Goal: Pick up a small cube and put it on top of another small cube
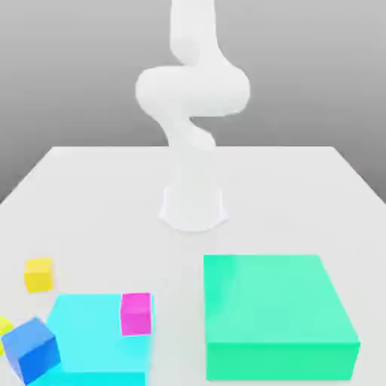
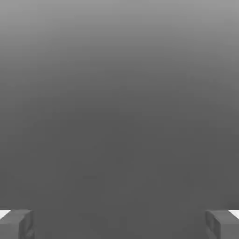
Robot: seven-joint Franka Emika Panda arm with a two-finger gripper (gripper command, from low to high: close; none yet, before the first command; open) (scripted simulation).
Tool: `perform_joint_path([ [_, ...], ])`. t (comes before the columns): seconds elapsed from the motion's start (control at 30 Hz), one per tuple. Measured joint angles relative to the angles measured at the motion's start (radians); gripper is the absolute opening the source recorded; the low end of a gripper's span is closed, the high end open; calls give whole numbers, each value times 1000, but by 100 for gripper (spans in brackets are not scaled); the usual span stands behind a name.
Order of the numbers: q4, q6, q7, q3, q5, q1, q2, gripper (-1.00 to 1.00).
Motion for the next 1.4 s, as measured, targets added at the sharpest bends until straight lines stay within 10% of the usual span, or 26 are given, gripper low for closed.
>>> perform_joint_path([
  [0.53, -261, 333, 318, -214, -34, -364, 584, 0],
  [0.93, -320, 619, 203, -129, 282, -614, 1028, 0],
  [0.97, -316, 637, 194, -110, 292, -631, 1049, -100],
  [1.4, -358, 486, 316, -219, 132, -557, 853, -100],
])
